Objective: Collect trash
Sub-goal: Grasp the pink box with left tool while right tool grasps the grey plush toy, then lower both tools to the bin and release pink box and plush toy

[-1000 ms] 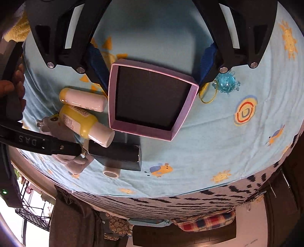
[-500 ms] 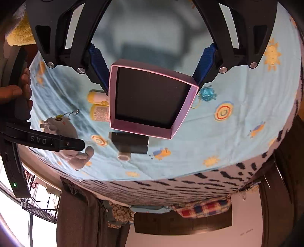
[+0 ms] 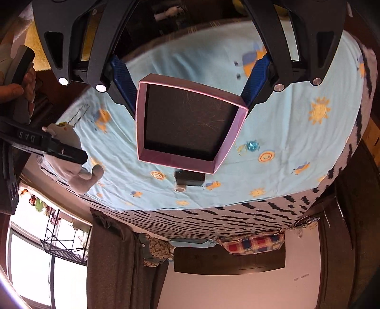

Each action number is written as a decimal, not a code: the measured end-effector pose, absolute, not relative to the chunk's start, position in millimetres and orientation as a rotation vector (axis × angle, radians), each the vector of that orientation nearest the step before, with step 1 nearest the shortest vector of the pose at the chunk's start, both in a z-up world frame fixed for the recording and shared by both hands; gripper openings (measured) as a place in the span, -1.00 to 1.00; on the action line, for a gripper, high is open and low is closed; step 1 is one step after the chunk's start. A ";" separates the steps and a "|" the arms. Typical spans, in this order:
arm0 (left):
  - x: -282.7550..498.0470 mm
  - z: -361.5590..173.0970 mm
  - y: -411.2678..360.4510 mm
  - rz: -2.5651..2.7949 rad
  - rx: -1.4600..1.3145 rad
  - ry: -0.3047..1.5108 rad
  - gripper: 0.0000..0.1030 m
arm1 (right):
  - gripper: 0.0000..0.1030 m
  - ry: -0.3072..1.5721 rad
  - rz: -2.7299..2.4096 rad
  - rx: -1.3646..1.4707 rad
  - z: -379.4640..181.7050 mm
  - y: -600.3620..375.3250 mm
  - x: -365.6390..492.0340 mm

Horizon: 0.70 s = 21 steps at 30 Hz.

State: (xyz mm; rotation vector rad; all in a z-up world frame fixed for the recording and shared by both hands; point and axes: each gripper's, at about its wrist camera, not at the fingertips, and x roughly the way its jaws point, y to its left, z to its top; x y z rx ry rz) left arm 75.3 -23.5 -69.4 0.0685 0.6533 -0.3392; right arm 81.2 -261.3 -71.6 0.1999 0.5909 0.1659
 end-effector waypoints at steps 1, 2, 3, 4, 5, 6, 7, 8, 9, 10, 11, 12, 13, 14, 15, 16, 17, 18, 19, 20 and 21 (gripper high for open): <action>67.0 -71.2 -24.0 -0.343 0.069 0.651 0.51 | 0.53 0.592 0.169 0.196 -75.1 -261.7 70.9; 57.4 -74.5 -24.8 -0.346 0.069 0.651 0.51 | 0.53 0.594 0.172 0.193 -79.5 -262.1 60.8; 48.3 -78.6 -25.8 -0.352 0.070 0.651 0.51 | 0.53 0.598 0.174 0.191 -83.4 -262.2 53.6; 41.5 -82.0 -26.5 -0.359 0.069 0.654 0.51 | 0.53 0.606 0.175 0.188 -88.3 -262.1 46.0; 34.1 -87.5 -27.6 -0.366 0.069 0.660 0.51 | 0.53 0.615 0.174 0.186 -94.3 -262.1 39.2; 28.1 -92.8 -28.6 -0.368 0.070 0.668 0.51 | 0.53 0.624 0.174 0.185 -99.2 -262.3 34.0; 21.4 -101.1 -30.6 -0.374 0.072 0.681 0.51 | 0.53 0.635 0.173 0.183 -105.6 -262.1 29.0; 16.3 -107.2 -32.1 -0.378 0.074 0.692 0.51 | 0.53 0.647 0.171 0.183 -112.6 -261.6 24.5; 12.9 -113.9 -33.6 -0.383 0.075 0.704 0.51 | 0.53 0.661 0.170 0.185 -121.3 -261.4 20.8; 9.1 -122.3 -35.8 -0.387 0.078 0.719 0.51 | 0.53 0.672 0.169 0.187 -127.2 -261.1 18.6; 5.6 -132.1 -38.3 -0.388 0.084 0.737 0.51 | 0.53 0.690 0.170 0.190 -136.3 -259.4 15.8; 3.1 -140.6 -40.5 -0.388 0.088 0.755 0.51 | 0.53 0.706 0.173 0.192 -143.9 -256.3 12.4; 0.6 -152.2 -42.5 -0.390 0.091 0.781 0.51 | 0.53 0.726 0.176 0.195 -152.4 -253.2 10.7; -0.8 -160.0 -43.7 -0.392 0.091 0.800 0.51 | 0.53 0.747 0.178 0.196 -161.5 -250.4 9.3; -3.0 -168.2 -44.2 -0.394 0.091 0.820 0.51 | 0.53 0.762 0.178 0.195 -168.2 -248.2 7.6; -4.1 -176.7 -44.6 -0.395 0.091 0.839 0.51 | 0.53 0.779 0.174 0.191 -176.2 -245.9 6.2; -5.9 -185.8 -45.6 -0.393 0.094 0.856 0.51 | 0.53 0.796 0.169 0.186 -184.2 -243.2 5.0; -7.8 -194.5 -45.1 -0.386 0.096 0.872 0.51 | 0.53 0.812 0.167 0.182 -192.0 -240.6 3.6; -8.3 -203.9 -44.9 -0.382 0.095 0.895 0.51 | 0.53 0.825 0.167 0.183 -198.0 -238.2 2.2; -10.2 -214.7 -45.8 -0.381 0.088 0.920 0.51 | 0.53 0.844 0.169 0.188 -206.7 -235.9 1.2; -10.5 -225.0 -45.8 -0.376 0.085 0.942 0.51 | 0.53 0.862 0.170 0.192 -214.0 -234.9 0.9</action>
